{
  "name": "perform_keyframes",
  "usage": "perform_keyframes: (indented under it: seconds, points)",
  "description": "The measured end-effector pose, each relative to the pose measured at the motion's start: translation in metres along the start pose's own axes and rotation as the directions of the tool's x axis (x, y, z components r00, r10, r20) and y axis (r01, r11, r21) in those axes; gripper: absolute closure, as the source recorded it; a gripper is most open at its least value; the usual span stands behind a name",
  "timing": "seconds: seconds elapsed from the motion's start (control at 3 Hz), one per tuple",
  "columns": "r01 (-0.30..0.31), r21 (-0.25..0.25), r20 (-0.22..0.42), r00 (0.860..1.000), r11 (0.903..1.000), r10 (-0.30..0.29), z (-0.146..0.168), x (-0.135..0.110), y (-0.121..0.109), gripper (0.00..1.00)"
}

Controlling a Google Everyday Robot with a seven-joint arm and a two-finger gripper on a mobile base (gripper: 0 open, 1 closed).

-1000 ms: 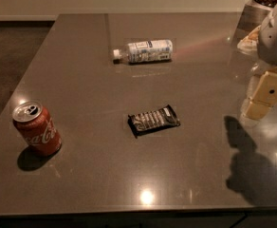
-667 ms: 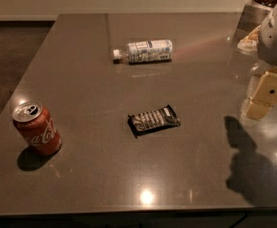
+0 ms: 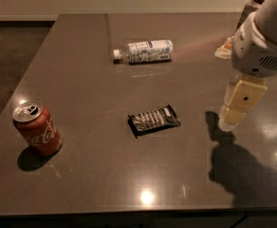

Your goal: Move rxbar chocolate near blue plastic bottle

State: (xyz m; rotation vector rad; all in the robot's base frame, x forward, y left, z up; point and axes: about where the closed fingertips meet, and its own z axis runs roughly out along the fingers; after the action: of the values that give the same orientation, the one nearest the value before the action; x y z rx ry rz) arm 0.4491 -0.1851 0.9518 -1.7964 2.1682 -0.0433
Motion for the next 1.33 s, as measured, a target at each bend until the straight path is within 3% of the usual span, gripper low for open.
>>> perform_keyframes:
  seconds: [0.67, 1.33]
  points:
    - [0.079, -0.092, 0.023, 0.997, 0.9927, -0.077, 0.058, -0.045, 0.011, 0.00]
    - [0.105, -0.155, 0.025, 0.994, 0.9823, -0.103, 0.104, -0.077, 0.018, 0.00]
